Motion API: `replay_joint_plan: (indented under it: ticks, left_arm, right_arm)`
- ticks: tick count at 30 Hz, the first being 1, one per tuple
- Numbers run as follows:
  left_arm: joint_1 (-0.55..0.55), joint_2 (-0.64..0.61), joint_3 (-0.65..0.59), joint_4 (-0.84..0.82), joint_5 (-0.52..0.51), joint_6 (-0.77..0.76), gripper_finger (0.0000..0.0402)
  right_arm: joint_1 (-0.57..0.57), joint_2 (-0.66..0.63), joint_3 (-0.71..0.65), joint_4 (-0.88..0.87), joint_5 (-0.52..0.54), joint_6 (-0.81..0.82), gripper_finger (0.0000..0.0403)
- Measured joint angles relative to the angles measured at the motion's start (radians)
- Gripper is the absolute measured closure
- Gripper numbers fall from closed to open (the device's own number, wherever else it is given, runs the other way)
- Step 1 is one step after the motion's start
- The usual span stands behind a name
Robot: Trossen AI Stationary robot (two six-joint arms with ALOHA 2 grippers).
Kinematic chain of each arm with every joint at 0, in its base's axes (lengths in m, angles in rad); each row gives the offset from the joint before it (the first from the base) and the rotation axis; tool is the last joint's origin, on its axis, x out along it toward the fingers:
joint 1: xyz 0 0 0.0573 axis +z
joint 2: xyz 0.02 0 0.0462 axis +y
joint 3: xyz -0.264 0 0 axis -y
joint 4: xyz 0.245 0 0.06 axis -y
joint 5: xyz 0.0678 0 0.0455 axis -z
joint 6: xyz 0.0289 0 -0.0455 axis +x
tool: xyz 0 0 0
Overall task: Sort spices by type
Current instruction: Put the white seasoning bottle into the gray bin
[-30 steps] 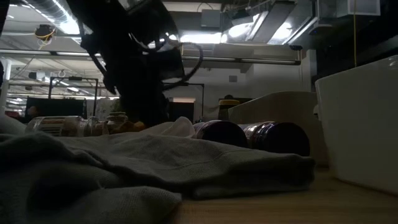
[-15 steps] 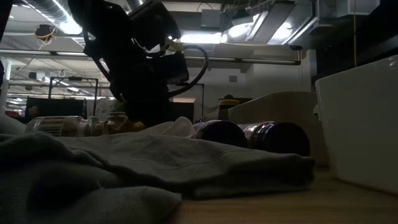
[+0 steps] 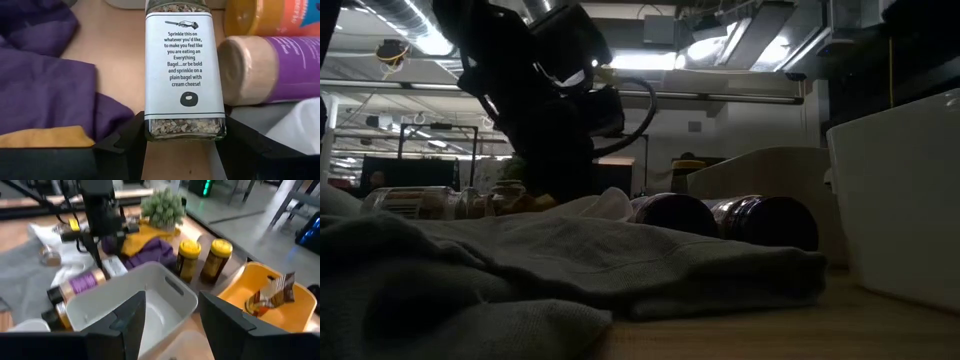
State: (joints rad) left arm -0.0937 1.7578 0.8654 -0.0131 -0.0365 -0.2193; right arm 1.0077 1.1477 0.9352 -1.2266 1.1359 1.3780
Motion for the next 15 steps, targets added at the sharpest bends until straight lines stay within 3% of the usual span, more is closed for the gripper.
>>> replay_joint_plan:
  ticks: [15]
  left_arm:
    - [0.031,-0.174,0.0,-0.054,0.007,-0.004,0.0218]
  right_arm:
    - [-0.001,0.0,0.0,0.007,0.034,0.0,0.0219]
